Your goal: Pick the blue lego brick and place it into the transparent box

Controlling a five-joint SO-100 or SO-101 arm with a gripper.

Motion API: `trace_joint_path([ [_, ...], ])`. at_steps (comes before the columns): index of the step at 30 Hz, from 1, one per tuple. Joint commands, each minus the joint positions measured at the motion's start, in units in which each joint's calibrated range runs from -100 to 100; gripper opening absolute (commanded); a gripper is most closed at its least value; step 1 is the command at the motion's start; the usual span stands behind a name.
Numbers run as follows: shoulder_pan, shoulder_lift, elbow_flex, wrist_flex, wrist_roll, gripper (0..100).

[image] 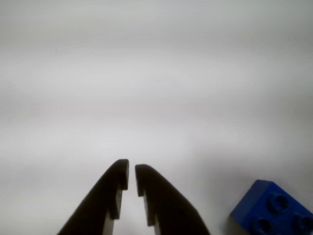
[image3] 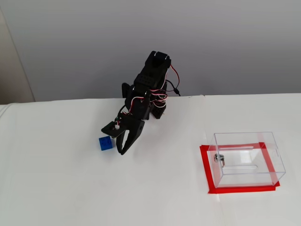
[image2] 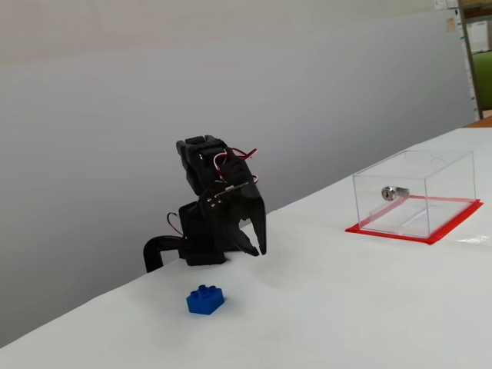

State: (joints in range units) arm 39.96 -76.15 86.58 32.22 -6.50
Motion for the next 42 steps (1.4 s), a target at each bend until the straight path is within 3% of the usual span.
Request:
trace_joint_path([
  [1, -0.4, -0.3, -4.1, 1.1, 0.3, 2],
  [11, 5.1, 0.6, -11.6, 16.3, 0.4, 1],
  [22, 12.6, 0.6, -16.1, 25.9, 0.4, 1],
  [31, 21.1, 1.9, -16.4, 27.2, 0.4, 1],
  [42, 25.7, 16.0, -20.2, 26.5, 0.4, 1],
])
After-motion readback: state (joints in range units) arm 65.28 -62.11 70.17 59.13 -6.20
